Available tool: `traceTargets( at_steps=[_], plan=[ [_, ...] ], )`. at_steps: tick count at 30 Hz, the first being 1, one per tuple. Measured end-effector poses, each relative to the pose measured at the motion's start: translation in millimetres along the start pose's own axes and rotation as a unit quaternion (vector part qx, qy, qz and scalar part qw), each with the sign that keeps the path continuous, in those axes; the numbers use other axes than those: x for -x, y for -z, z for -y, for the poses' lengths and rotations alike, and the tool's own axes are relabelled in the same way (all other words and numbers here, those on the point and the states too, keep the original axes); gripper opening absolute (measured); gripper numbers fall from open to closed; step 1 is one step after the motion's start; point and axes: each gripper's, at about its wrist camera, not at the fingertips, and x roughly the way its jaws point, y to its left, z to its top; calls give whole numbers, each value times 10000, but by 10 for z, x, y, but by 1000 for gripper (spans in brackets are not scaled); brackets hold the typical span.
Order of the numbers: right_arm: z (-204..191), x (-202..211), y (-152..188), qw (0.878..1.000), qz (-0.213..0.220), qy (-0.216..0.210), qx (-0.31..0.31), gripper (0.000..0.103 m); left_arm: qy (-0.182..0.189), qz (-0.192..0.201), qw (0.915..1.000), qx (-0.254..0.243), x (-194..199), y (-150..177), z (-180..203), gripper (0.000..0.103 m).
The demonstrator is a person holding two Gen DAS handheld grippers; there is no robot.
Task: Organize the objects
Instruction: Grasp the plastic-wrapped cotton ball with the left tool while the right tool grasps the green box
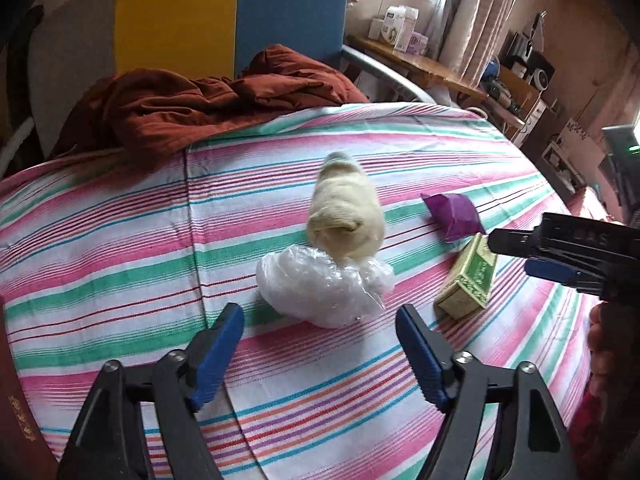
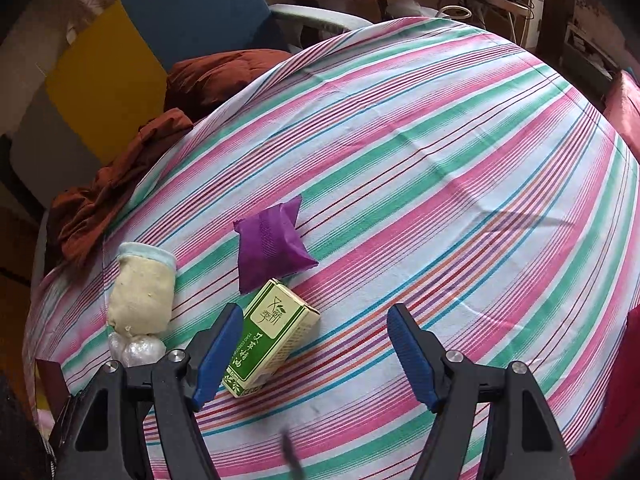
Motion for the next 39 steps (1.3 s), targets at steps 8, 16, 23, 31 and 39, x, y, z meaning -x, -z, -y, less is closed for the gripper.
traceTargets(
  at_steps=[8,16,23,31,39],
  plan=[
    [-65,-55,-19,9999,-53,-28,94,76,-234,-47,9991,-344,-164,-161,45,84],
    [-172,-135,-18,9994,-113,-9,318,76,-100,-142,9988,-458,-267,-94,14,61],
    [-237,-246,-3,9984,-254,120,487,76,-364,-17,9968,-705,-132,196,110,47],
    [-348,-319,73,9943,-497,179,924,30,-545,112,9961,-689,66,495,120,39],
    [-660,-357,218,9812,-790,-304,1737,33,-623,219,9961,-586,193,705,128,39]
  ],
)
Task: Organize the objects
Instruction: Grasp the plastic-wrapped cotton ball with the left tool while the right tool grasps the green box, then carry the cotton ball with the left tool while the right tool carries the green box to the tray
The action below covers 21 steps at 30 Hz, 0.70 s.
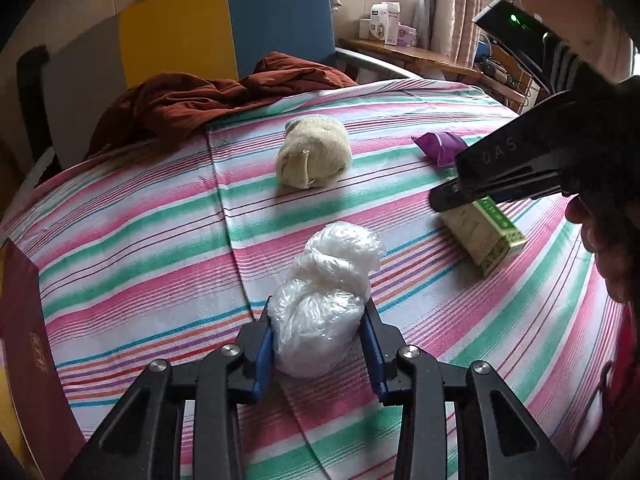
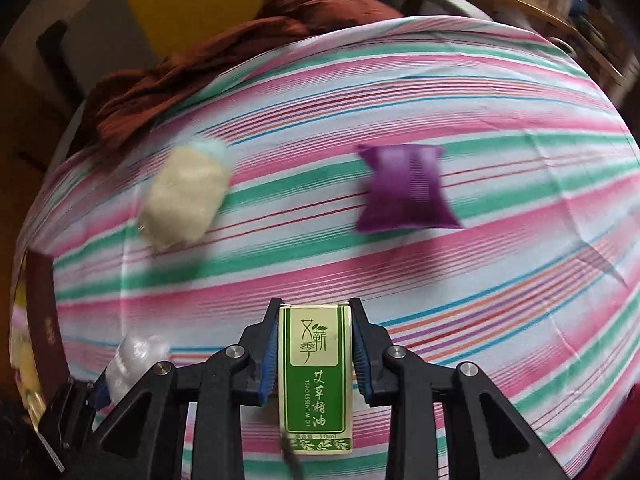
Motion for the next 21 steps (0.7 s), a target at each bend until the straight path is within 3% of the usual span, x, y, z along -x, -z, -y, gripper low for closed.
traceTargets(
  at_steps=[4,12,16,21],
  plan=[
    [20,-1,-14,10000,-25,-22,-26,47,-16,1,10000,3,-35,-15,-3,40],
    [25,34,39,9995,-90,290,72,47,146,73,9998,150,-46,-1,-61,42],
    [-64,4,51,9978,-102,528,396,30,144,103,9998,134,-46,4,-61,40],
    [-136,50,31,9967,120,475,649,30,39,125,9998,139,-34,-5,-74,33]
  ],
)
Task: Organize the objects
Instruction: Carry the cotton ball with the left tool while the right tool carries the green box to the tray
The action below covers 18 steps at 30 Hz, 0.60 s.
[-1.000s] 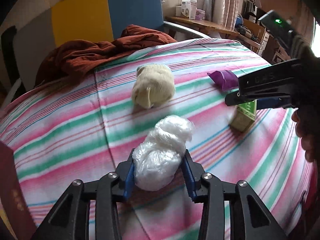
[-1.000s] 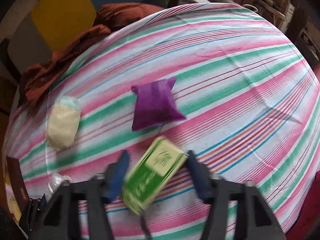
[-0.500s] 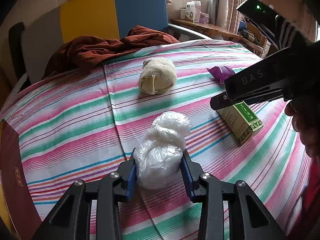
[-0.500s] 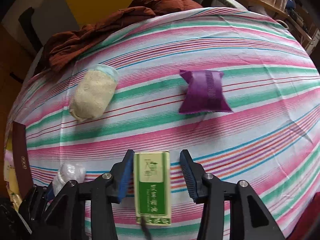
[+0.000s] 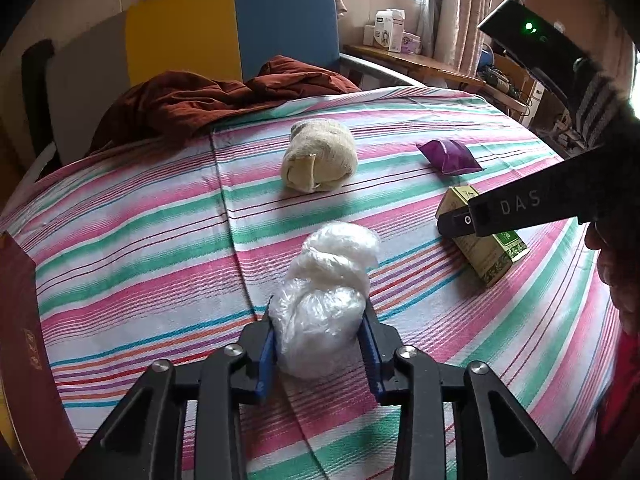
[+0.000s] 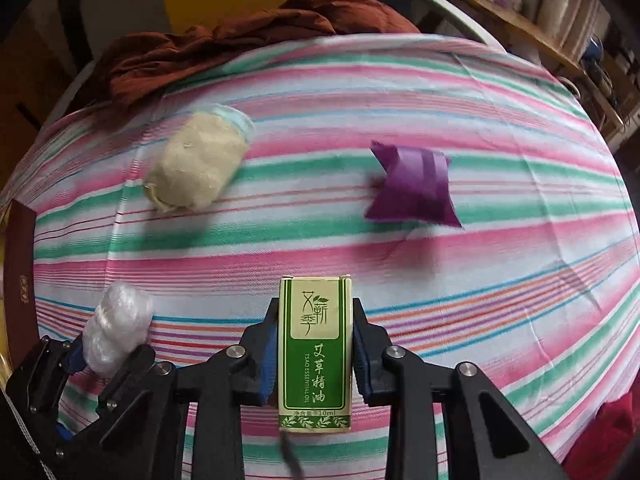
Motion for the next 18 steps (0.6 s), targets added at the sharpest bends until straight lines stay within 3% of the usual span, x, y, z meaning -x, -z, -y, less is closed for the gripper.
traceTargets(
  at_steps=[7,18],
  plan=[
    [-112,40,127,9986,125,47,512,30,-155,-42,9999,26,152,56,-13,29],
    [-336,85,130,9968,229,260,714,30,-269,422,9986,160,782,83,-106,29]
  ],
)
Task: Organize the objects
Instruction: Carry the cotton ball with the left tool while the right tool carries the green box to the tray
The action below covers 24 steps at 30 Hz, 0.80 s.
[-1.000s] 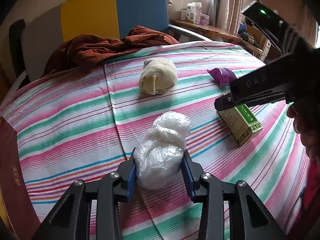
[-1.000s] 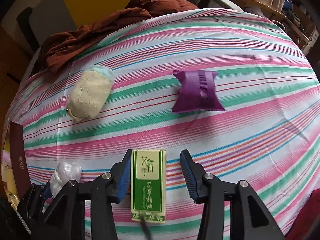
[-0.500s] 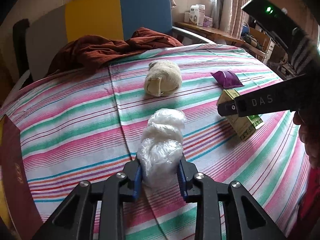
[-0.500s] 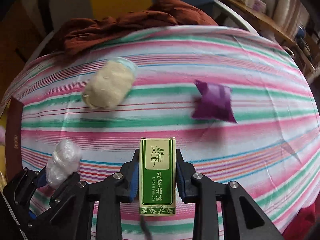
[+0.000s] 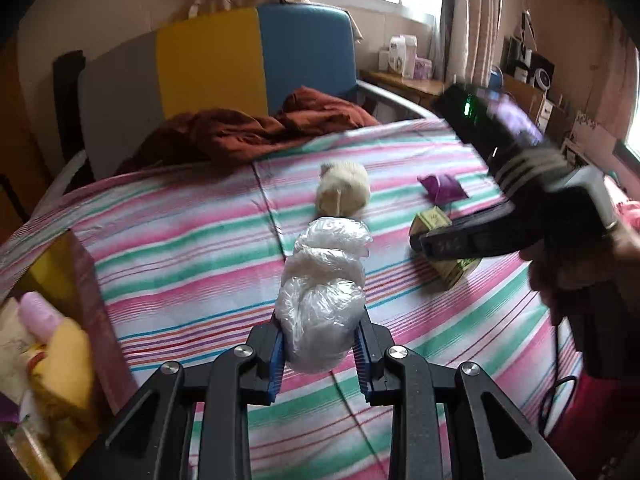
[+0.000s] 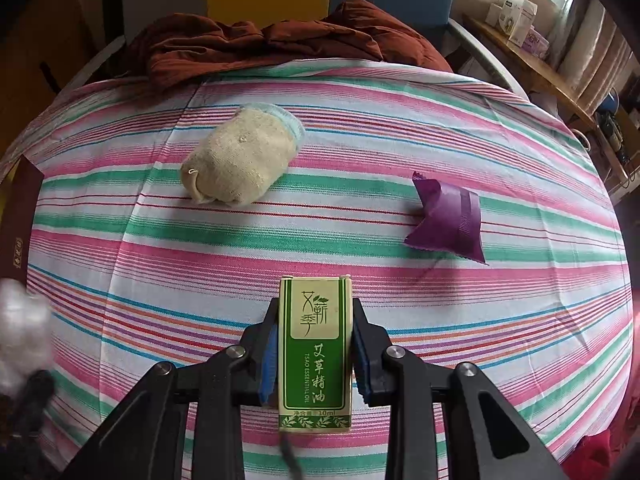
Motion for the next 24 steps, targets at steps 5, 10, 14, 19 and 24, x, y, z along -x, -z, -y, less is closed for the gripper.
traceTargets(
  at_steps=[5,10,14,19,24],
  plan=[
    [-33,7,10,9999,46,72,63,30,-86,132,9998,131,230,23,-118,29],
    [-78,53,10,9998,166,47,104,30,-245,266,9990,252,432,69,-269,29],
    [-133,79,15,9996,216,38,191,30,-372,377,9980,344,591,106,-388,29],
    [-207,62,14,9993,214,26,316,30,-542,517,9957,553,782,145,-589,29],
    [-288,27,33,9989,127,125,438,30,-810,548,9914,866,942,228,-897,29]
  ],
)
